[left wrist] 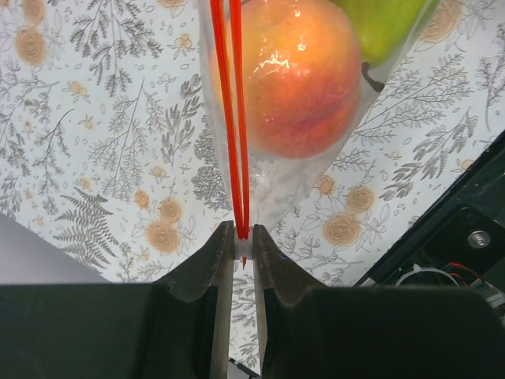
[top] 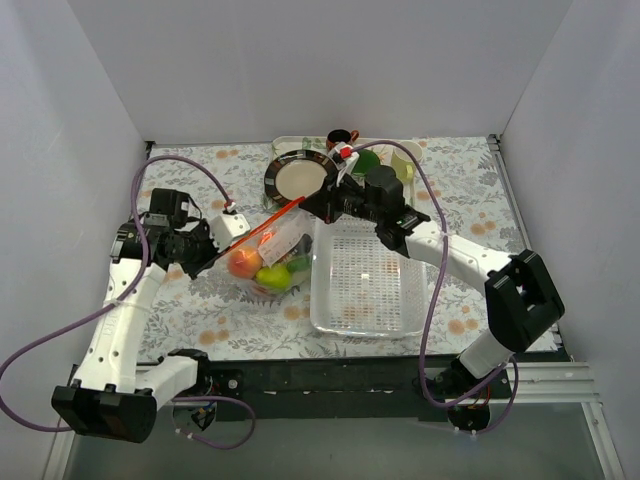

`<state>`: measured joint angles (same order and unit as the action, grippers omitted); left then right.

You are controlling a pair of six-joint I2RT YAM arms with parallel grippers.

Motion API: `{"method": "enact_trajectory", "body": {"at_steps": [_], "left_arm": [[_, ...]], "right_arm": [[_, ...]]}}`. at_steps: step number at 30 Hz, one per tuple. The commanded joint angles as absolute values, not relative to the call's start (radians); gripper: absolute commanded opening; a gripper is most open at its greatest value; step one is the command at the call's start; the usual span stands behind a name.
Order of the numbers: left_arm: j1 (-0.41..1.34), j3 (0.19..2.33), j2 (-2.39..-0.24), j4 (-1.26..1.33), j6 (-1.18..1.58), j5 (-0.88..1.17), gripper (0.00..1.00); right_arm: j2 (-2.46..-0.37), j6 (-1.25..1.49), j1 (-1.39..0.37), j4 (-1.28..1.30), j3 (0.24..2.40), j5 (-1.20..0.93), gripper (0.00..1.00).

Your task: Open the zip-top bag and remove the fake food

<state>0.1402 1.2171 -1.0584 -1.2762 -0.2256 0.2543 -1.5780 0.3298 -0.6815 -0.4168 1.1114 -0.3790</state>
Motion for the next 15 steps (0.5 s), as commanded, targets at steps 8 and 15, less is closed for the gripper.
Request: {"method": "enact_trajectory", "body": {"at_steps": [8, 15], "left_arm": [[-0.095, 1.155, -1.029, -1.385, -0.416, 0.088, 0.00], [-0.229, 1.279, -1.172, -1.356, -0.416, 0.045, 0.00]], "right_arm": [[-1.614, 0.322, -0.653, -0.476, 1.183, -0.222, 0.01], [-1.663, 0.354, -0.669, -0.499, 1.249, -0.277, 0.01]]}}
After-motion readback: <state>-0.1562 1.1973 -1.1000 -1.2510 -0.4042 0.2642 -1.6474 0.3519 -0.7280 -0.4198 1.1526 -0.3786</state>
